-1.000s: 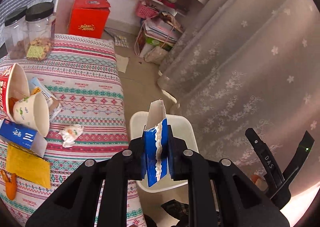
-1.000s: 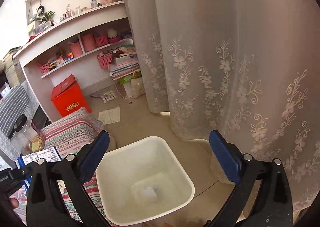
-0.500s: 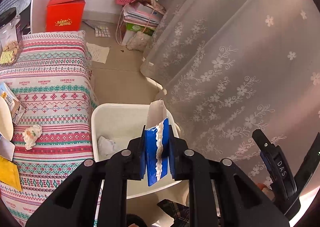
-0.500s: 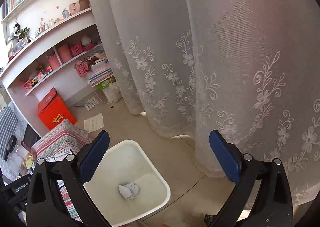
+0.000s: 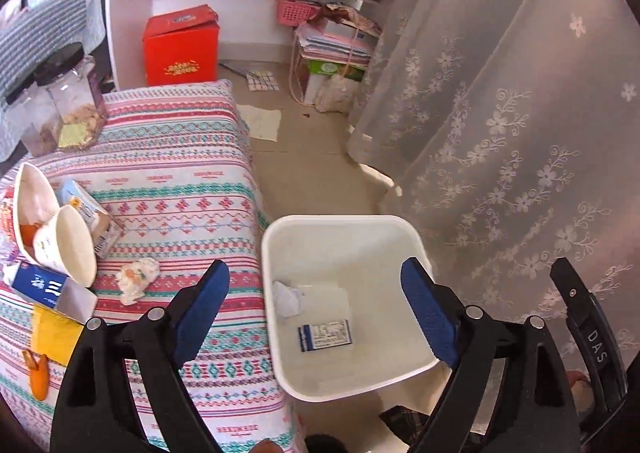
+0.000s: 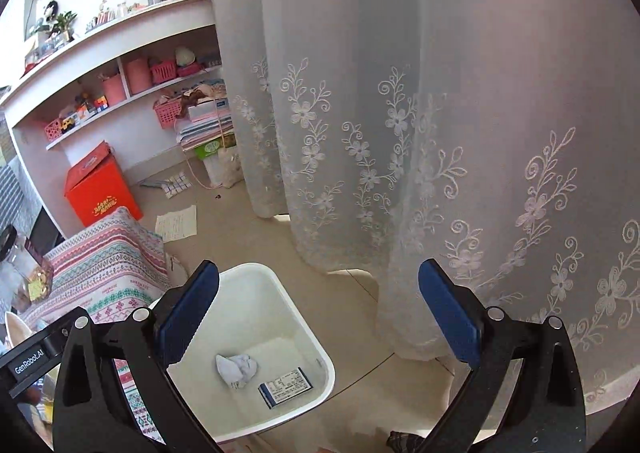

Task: Collect trash
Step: 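Open the left tool over the white bin to drop the receipt, then grasp the orange peel with the left tool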

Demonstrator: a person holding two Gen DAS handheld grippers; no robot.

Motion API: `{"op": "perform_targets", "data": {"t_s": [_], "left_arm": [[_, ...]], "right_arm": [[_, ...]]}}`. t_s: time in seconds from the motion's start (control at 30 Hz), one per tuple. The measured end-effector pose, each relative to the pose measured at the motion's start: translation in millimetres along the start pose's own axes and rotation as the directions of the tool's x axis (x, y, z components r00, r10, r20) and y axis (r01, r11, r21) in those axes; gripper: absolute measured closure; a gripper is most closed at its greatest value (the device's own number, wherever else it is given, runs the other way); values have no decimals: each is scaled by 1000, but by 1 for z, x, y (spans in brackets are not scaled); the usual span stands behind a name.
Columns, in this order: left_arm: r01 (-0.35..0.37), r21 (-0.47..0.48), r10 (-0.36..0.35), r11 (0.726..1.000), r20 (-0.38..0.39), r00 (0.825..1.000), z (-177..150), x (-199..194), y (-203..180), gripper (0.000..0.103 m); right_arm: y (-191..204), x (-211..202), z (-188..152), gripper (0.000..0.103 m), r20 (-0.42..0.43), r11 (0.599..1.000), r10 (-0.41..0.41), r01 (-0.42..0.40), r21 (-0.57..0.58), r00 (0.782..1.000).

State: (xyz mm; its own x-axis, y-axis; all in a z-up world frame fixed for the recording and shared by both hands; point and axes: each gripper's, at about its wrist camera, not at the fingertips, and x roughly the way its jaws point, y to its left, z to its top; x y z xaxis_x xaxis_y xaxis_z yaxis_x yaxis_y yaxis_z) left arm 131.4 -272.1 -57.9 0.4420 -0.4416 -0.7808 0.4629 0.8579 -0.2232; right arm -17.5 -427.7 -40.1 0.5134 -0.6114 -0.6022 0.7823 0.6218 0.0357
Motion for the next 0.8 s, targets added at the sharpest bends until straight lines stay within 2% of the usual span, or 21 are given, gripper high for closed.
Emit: {"op": "perform_targets", "data": {"t_s": [0.1,0.4,0.8], "left_arm": [[-95,0,95,995,39,995,-4,-8,13,12],[-242,-40,244,969,55,968,-21,-25,58,11],[-337,-132,339,932,-6,941,-42,-37,126,11]], "right_arm": [[15,-2,-5,7,7,999,-1,1,-51,1000],[60,-9,-19,7,25,985,27,-22,-169,999],[125,-13,-42,7,-2,947,69,-67,-314,998]]}}
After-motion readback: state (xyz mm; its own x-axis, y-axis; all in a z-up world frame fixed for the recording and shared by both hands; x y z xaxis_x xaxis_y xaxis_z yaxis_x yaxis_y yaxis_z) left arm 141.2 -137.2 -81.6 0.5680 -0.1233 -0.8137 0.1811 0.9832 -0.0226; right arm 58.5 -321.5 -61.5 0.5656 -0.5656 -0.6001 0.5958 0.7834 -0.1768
